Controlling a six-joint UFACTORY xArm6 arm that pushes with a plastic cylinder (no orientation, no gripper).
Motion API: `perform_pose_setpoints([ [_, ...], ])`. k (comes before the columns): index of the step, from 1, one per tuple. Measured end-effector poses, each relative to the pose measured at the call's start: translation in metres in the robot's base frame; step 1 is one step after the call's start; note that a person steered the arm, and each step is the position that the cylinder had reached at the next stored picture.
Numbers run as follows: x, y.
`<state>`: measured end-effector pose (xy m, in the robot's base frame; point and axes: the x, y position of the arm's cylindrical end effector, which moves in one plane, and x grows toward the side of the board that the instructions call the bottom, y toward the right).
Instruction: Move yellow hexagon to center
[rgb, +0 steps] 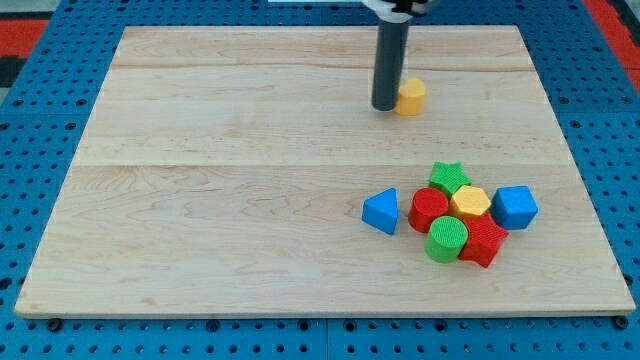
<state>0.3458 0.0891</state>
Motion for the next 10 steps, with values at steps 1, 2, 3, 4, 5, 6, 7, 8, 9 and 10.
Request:
perform_pose_setpoints([
  [1, -0.008, 0.028],
  [2, -0.009, 0.042],
  [3, 0.001, 0.045],
  [4, 0.019, 0.104],
  [5, 0.034, 0.176],
  [6, 0.073, 0.241],
  [7, 0.091, 0.256],
  [8, 0.124, 0.256],
  [9, 0.192, 0.256],
  [10, 0.237, 0.247],
])
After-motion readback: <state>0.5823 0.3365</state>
